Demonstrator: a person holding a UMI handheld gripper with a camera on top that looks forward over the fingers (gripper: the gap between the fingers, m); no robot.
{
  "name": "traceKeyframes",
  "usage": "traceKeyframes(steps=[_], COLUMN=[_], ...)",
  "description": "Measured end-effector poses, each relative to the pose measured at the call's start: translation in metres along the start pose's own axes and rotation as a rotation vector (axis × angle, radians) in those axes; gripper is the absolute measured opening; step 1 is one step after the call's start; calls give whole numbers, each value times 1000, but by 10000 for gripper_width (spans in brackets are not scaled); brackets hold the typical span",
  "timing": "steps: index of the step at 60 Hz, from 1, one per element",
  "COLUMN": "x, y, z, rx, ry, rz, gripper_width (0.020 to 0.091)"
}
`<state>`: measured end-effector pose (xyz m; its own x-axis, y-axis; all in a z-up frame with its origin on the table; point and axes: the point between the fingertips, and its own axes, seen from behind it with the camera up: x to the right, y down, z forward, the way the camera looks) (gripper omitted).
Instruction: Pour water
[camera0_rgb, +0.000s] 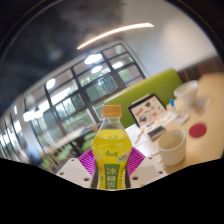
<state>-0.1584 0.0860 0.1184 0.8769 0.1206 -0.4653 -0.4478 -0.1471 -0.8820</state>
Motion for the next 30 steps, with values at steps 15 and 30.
traceKeyframes(steps=[15, 30], x=[2, 7], y=[-21, -49], z=[7, -6], rx=[-84, -23], ry=[-213, -292], rz=[970, 1602], gripper_width=[366, 371])
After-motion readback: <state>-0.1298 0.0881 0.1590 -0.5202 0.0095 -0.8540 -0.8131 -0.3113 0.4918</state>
